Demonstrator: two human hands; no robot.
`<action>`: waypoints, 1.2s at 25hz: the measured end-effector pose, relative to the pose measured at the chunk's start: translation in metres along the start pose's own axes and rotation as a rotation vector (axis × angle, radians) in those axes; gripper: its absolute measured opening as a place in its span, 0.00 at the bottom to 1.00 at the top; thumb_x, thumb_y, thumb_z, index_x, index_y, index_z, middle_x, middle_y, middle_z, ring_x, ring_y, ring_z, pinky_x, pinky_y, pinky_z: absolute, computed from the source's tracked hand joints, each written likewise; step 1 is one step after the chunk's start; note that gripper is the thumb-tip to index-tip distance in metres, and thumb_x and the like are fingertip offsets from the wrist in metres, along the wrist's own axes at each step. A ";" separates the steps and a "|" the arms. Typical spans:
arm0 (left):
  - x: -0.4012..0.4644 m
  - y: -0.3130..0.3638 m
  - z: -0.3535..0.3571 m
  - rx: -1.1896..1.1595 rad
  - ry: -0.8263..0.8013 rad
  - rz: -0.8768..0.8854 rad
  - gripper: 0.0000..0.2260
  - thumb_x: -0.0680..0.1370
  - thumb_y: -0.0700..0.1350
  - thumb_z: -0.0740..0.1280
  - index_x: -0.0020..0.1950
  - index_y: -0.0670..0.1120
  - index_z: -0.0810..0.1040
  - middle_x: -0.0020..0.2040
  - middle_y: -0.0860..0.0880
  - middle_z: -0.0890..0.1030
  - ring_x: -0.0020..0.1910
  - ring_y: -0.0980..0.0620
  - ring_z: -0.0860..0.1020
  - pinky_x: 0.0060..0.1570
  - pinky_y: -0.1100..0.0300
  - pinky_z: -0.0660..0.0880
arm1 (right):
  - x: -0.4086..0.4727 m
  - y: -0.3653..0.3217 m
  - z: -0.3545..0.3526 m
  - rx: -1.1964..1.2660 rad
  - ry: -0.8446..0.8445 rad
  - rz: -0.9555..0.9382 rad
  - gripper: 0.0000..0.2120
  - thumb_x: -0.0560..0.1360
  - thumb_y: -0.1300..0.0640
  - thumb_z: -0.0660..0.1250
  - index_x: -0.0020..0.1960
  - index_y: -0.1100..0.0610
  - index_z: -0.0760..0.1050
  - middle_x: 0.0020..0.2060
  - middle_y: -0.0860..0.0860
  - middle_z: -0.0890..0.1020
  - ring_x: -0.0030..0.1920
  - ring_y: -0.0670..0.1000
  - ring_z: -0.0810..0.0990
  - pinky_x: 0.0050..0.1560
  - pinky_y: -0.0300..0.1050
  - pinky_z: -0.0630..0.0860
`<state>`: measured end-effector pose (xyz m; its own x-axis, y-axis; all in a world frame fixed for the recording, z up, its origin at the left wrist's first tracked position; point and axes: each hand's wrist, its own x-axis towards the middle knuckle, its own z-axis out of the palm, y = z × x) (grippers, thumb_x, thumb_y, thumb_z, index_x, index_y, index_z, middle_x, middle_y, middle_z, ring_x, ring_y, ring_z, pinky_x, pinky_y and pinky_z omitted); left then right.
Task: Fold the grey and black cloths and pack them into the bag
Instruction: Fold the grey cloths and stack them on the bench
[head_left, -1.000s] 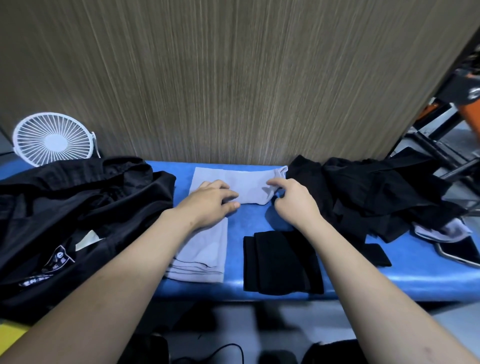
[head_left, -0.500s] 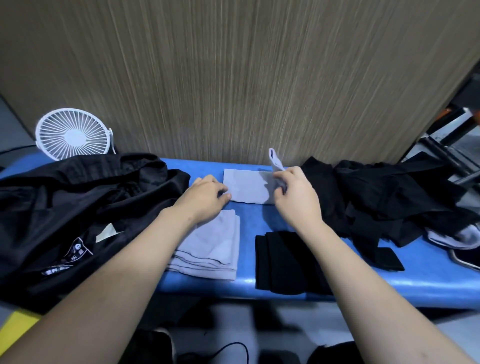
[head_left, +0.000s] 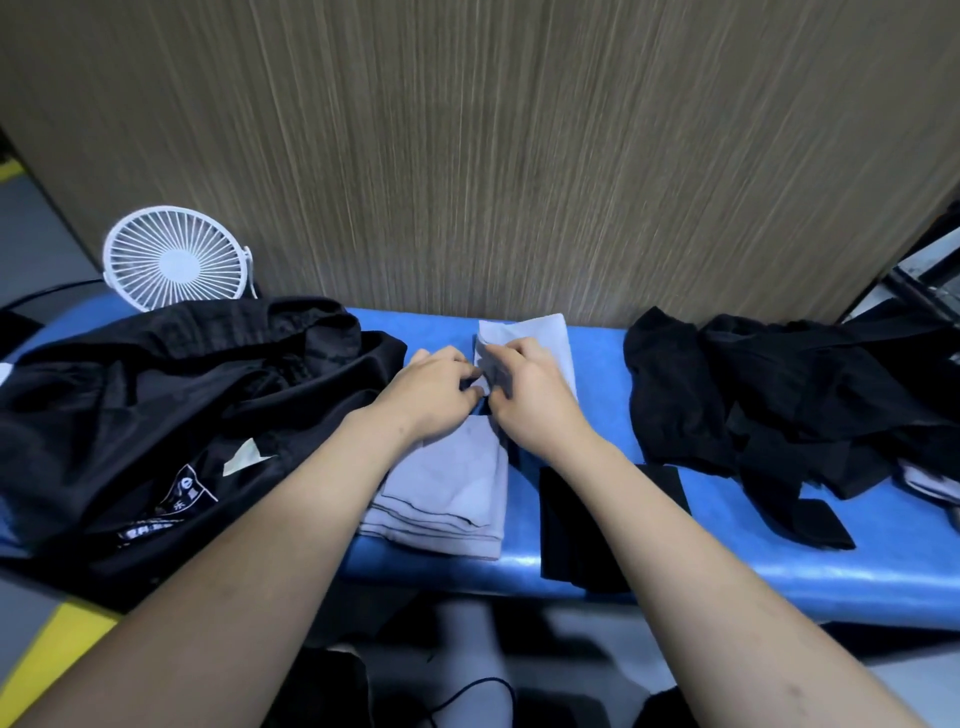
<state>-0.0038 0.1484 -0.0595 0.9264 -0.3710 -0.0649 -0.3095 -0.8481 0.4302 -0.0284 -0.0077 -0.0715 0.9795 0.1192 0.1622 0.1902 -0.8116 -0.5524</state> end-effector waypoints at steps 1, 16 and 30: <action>0.000 0.001 -0.001 -0.006 -0.004 -0.005 0.16 0.82 0.49 0.60 0.68 0.49 0.77 0.65 0.53 0.74 0.61 0.45 0.67 0.65 0.51 0.67 | 0.000 0.000 0.001 -0.013 -0.049 -0.008 0.25 0.74 0.59 0.61 0.71 0.54 0.71 0.60 0.55 0.75 0.62 0.59 0.72 0.63 0.56 0.72; 0.012 0.013 0.005 -0.050 0.069 -0.081 0.14 0.81 0.60 0.61 0.64 0.61 0.78 0.57 0.54 0.73 0.64 0.51 0.70 0.60 0.53 0.71 | 0.000 0.040 -0.045 0.452 0.234 0.161 0.17 0.77 0.70 0.59 0.59 0.58 0.79 0.60 0.53 0.81 0.58 0.53 0.80 0.60 0.50 0.75; 0.020 0.015 0.001 -0.195 0.137 -0.158 0.04 0.76 0.48 0.69 0.45 0.51 0.84 0.45 0.57 0.84 0.51 0.55 0.80 0.53 0.53 0.78 | 0.005 0.062 -0.043 -0.044 0.091 0.340 0.20 0.78 0.49 0.65 0.70 0.44 0.72 0.55 0.52 0.76 0.59 0.59 0.72 0.63 0.52 0.68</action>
<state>0.0102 0.1280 -0.0551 0.9843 -0.1741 -0.0282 -0.1242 -0.7974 0.5906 -0.0148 -0.0818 -0.0695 0.9762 -0.2114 0.0482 -0.1503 -0.8201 -0.5521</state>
